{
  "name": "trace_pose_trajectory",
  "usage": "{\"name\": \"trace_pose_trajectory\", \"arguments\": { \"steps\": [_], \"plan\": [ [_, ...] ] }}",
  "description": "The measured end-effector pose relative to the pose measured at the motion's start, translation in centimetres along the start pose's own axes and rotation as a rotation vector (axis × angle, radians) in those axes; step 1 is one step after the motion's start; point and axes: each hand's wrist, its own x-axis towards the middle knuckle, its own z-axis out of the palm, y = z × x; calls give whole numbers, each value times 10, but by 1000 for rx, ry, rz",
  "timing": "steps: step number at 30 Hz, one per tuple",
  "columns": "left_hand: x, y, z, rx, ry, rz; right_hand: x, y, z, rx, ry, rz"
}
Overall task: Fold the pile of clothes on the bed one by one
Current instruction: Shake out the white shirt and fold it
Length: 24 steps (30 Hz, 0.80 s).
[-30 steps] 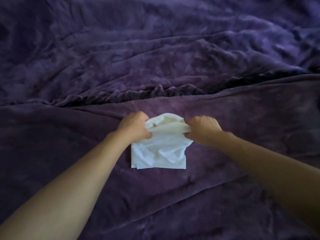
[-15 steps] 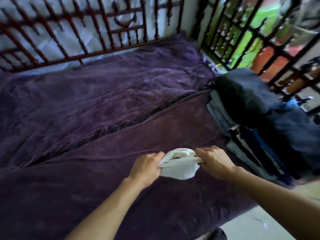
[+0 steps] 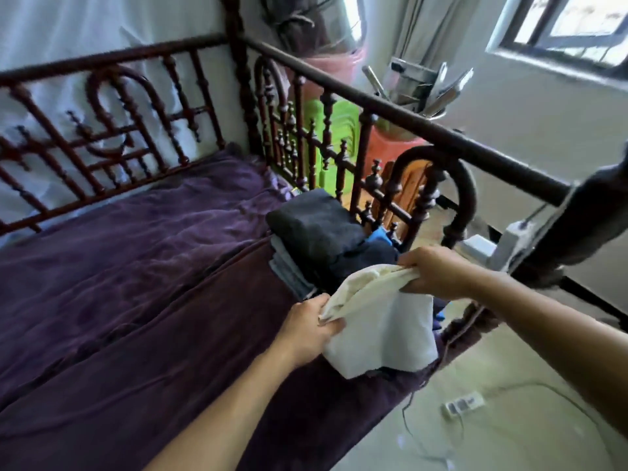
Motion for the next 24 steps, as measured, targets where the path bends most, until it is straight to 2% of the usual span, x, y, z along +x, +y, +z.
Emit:
{"name": "trace_pose_trajectory", "arguments": {
  "steps": [4,7,11,15,17,19,21,23,24],
  "plan": [
    [43,41,26,-249,-63,-52,15,49,-45,35,-5,83],
    [77,44,42,-388,-88,-136,44,70,-48,29,12,134],
    [121,20,56,-404,-37,-278,98,91,-13,91,-12,253],
    [161,-10,61,-356,61,-393,144,105,30,159,45,280],
    [178,-19,62,-277,170,-427,161,108,47,171,103,270],
    [188,-27,63,-121,300,-429,170,110,67,56,129,232],
    [189,-38,69,140,426,-273,171,110,92,-98,138,150],
    [185,-50,84,428,416,-33,164,108,118,-125,100,45],
    [181,-56,94,523,354,33,159,108,131,-103,49,12]
  ]
}}
